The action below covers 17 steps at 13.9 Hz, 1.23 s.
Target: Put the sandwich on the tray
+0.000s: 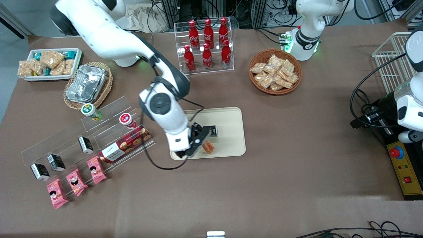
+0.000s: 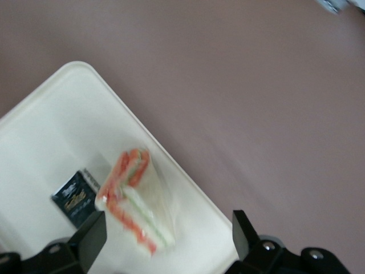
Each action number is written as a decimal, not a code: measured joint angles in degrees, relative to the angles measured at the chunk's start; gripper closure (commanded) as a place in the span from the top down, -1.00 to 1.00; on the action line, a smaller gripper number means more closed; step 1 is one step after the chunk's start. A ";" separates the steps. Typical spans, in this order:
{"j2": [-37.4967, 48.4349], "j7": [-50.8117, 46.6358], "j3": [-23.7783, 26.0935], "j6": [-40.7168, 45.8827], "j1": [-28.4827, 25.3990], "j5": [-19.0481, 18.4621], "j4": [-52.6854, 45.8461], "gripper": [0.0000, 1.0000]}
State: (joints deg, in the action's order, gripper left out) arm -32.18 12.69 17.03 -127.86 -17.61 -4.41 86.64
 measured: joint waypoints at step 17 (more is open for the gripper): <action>21.56 -6.68 -21.61 27.17 7.86 3.67 0.30 0.98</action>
State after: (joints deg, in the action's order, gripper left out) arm -10.63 6.01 -4.58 -100.68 -9.75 -0.74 86.93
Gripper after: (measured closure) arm 0.009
